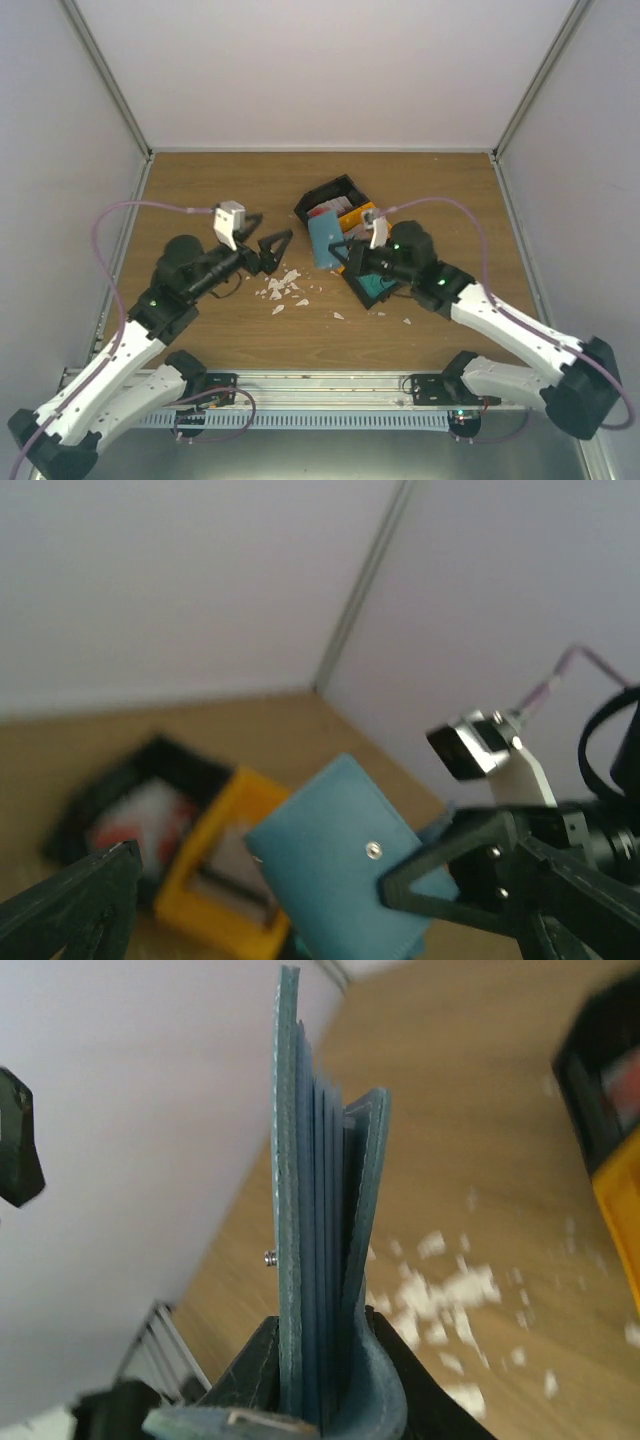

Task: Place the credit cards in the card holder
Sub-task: Turn over the card holder at the center of the board.

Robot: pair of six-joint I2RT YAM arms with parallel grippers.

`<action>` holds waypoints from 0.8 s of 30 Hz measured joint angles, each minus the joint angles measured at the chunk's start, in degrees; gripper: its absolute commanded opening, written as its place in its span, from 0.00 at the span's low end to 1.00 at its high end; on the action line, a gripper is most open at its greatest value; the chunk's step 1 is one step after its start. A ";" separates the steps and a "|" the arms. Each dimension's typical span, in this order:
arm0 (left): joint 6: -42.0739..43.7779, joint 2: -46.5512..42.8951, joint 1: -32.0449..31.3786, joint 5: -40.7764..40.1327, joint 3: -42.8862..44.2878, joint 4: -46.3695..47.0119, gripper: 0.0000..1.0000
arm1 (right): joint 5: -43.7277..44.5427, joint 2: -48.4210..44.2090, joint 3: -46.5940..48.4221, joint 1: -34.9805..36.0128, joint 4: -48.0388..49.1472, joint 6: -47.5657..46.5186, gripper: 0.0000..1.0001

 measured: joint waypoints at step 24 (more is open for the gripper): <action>-40.94 7.78 2.89 25.81 -35.15 27.93 0.70 | -22.16 19.78 -18.64 2.25 39.50 12.63 0.21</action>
